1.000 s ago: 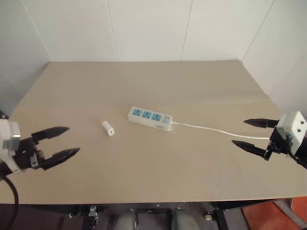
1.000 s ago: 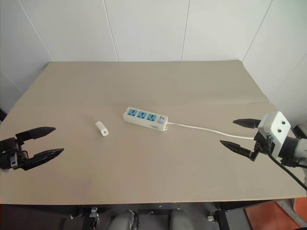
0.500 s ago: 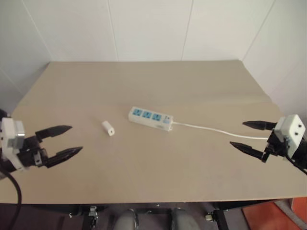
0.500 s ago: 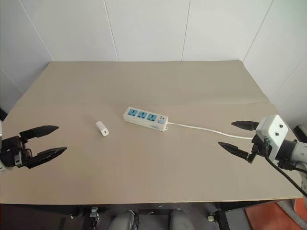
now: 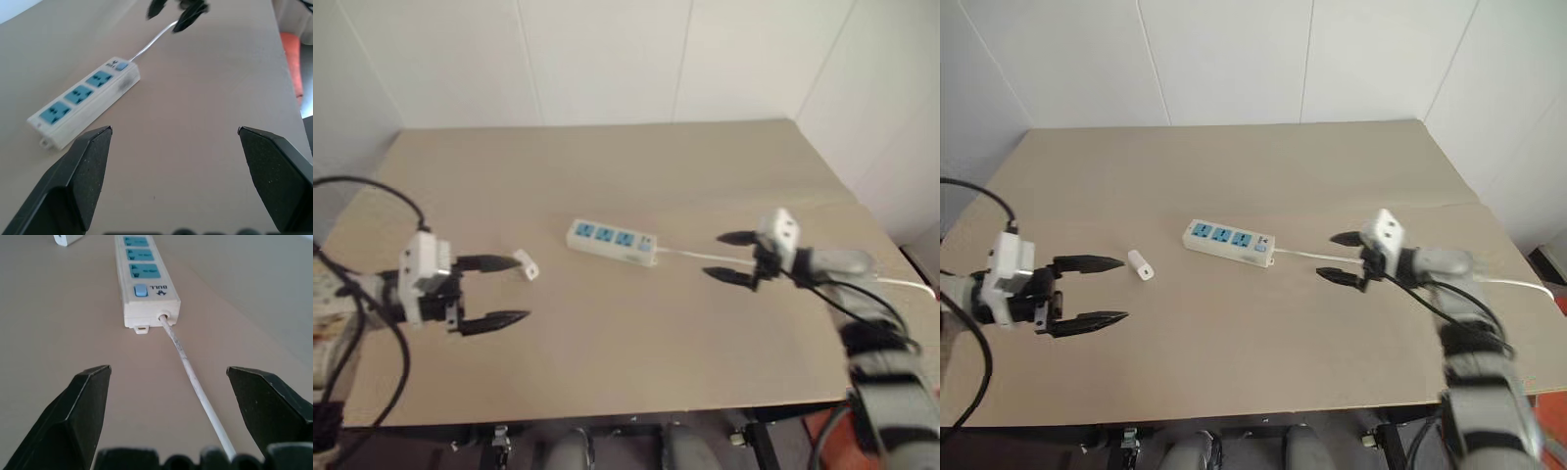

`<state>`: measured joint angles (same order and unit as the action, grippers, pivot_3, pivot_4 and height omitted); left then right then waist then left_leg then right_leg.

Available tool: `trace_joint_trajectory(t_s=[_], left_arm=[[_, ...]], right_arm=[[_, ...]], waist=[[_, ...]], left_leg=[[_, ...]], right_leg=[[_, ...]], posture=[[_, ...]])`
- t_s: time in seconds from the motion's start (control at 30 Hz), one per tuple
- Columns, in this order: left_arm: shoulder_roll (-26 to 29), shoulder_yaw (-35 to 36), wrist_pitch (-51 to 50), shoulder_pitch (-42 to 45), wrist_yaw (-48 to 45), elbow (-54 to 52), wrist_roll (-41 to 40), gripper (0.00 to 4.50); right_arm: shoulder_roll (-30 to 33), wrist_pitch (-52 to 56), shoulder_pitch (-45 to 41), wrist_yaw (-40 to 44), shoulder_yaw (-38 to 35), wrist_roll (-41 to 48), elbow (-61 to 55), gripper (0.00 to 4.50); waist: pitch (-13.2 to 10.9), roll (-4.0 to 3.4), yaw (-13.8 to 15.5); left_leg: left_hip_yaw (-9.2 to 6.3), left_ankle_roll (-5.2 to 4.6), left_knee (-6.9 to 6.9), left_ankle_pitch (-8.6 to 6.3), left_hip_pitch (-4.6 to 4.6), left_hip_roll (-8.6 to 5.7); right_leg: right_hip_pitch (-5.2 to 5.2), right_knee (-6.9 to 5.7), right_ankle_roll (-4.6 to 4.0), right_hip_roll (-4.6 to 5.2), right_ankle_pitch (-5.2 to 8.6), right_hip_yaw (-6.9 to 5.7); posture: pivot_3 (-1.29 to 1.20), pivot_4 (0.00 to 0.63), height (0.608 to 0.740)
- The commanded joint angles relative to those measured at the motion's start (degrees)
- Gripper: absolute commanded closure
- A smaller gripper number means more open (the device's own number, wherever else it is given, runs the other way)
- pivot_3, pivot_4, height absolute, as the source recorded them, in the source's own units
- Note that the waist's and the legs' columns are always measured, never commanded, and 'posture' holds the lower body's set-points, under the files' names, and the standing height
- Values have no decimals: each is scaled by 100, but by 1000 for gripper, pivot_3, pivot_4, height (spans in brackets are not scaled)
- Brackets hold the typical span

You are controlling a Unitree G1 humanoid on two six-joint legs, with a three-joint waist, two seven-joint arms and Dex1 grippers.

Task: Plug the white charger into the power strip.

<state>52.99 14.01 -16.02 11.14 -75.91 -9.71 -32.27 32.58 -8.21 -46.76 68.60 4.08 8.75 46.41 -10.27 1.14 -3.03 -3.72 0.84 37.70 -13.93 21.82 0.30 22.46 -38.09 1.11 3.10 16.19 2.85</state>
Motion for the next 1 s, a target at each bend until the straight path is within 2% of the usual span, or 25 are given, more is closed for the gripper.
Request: trace_joint_trajectory(t_s=[0.03, 0.17, 0.33, 0.77, 1.0], left_arm=[[-44, -416, 10, 288, 49, -64, 203, 0], [-34, -903, -31, 425, 21, -140, 471, 0], [-53, -1169, -102, 431, 206, -269, 688, 0], [-13, -1173, 46, 271, 151, -175, 830, 0], [-27, -1265, 141, 403, 90, 11, 987, 0]], right_arm=[[-309, -650, -791, -285, 121, -477, 1378, 25], [-662, -755, -1363, -837, 229, -919, 2431, 25], [-797, -546, -1574, -1014, 277, -1282, 2861, 25], [-924, -1000, -1455, -829, 100, -1404, 2749, 4474], [-653, -1197, -893, -266, 45, -1254, 2059, 4474]], waist=[[0, 0, -14], [0, 0, -8], [0, 0, -17], [0, 0, -105], [1, 0, -96]], left_leg=[[0, 0, 0, 0, 8, 0], [0, 2, 4, 1, 59, -14], [8, 2, 7, 2, 59, -32], [35, 1, 7, 2, 34, -29], [42, 1, 7, 1, 31, -29]], right_leg=[[8, 0, 0, 0, 0, 0], [68, -20, 4, 12, -4, 6], [73, -26, 10, 27, -7, 19], [72, -51, 13, 21, -7, 50], [71, -54, 14, 20, -7, 56]], posture=[[0, 150, 740], [0, 150, 740], [0, 150, 740], [0, 150, 740], [0, 150, 740]])
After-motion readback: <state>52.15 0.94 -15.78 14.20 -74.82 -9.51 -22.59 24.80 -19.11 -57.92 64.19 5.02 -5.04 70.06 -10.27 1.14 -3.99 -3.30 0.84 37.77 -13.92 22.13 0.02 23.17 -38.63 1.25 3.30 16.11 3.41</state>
